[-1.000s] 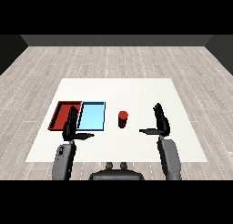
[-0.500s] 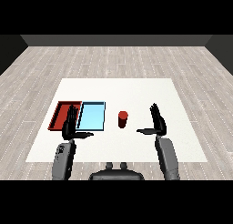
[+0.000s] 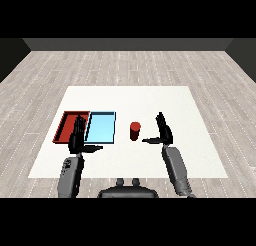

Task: Pick the red can and put it in the red box

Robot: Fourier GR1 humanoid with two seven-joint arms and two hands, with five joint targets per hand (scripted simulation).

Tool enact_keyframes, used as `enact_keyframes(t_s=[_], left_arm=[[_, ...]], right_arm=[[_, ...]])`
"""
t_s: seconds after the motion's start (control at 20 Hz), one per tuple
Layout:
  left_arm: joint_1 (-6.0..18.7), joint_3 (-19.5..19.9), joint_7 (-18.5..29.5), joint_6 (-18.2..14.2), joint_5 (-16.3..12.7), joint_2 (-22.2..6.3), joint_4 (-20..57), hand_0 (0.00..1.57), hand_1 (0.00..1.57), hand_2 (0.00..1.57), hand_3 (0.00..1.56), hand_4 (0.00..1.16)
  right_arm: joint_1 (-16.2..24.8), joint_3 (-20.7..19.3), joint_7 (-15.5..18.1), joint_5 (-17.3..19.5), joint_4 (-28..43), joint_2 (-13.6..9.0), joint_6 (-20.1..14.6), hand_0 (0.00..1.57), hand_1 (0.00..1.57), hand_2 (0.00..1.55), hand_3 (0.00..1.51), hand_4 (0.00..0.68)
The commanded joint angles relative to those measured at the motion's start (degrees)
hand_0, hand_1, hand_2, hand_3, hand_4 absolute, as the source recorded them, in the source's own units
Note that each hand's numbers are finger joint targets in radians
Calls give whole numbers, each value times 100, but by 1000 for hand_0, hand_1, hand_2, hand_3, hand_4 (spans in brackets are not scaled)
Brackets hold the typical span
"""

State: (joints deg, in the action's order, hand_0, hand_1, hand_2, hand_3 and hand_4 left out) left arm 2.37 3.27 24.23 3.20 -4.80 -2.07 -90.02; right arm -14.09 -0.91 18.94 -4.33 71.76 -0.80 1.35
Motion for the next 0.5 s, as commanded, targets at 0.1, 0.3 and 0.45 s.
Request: enact_keyframes(t_s=[0.1, 0.3, 0.45], left_arm=[[59, -25, -98, -96, 39, 26, -33, 0, 0, 0, 0, 0], [-236, -8, -477, 64, -118, -137, -630, 0, 0, 0, 0, 0], [-285, -82, -277, 49, -73, -28, -545, 0, 0, 0, 0, 0]], right_arm=[[-626, 181, 146, -282, -834, 76, -145, 0, 0, 0, 0, 0], [-998, -185, 340, -290, -1481, 47, 87, 0, 0, 0, 0, 0], [-812, 220, 416, -551, -1417, 78, -116, 0, 0, 0, 0, 0]])
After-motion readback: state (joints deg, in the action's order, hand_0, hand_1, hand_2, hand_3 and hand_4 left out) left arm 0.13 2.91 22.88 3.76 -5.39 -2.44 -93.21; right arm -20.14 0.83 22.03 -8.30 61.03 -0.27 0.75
